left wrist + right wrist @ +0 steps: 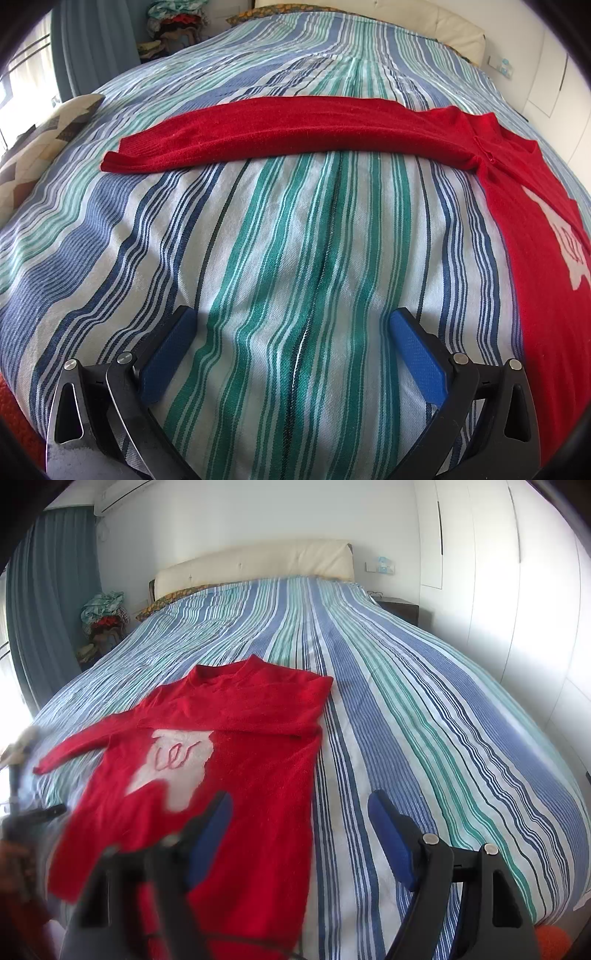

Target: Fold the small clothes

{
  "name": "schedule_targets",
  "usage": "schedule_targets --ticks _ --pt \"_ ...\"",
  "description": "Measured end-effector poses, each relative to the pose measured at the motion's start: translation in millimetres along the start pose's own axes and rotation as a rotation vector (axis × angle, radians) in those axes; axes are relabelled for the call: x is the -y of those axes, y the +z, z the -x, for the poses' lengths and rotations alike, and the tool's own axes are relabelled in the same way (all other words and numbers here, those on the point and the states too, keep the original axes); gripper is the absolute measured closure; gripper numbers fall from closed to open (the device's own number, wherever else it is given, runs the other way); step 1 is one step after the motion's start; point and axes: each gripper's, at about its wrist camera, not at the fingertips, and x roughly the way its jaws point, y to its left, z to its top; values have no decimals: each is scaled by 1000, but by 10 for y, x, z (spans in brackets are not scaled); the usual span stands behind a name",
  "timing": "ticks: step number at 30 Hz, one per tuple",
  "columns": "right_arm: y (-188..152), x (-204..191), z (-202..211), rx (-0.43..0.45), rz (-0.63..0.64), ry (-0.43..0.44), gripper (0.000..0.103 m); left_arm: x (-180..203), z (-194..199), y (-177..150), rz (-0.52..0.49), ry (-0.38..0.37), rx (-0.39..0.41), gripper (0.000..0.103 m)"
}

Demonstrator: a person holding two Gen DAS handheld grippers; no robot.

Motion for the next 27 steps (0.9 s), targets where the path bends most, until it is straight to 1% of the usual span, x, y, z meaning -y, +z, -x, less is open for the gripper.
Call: schedule_targets --ticks 12,14,15,16,17,18,19,20,21,22,24,27 --pt "-5 -2 4 1 0 0 28 5 17 -4 -2 7 9 0" --pt "-5 -1 12 1 -2 0 28 3 31 4 -4 4 1 0" --pt "-2 0 13 1 -3 -1 28 -9 60 29 -2 -3 -16 0" --pt "0 1 13 1 -4 -1 28 -49 109 73 28 -23 -37 1" --pt "3 1 14 1 -4 -2 28 -126 187 122 90 -79 -46 1" --pt "5 -1 16 2 -4 -2 28 -232 282 168 165 -169 -36 1" --pt "8 -3 24 5 -3 -3 28 -364 381 216 243 -256 -11 1" --pt "7 -2 34 8 -1 -3 28 -509 473 262 316 -317 21 1" --pt "2 -6 41 11 1 -2 28 -663 547 313 377 -348 52 1" --pt "-2 -7 43 10 4 -2 28 -825 596 371 427 -356 75 1" --pt "-5 -5 30 5 5 2 28 -1162 615 491 510 -354 96 1" --pt "1 1 -1 -1 1 8 28 -1653 459 705 614 -330 62 1"
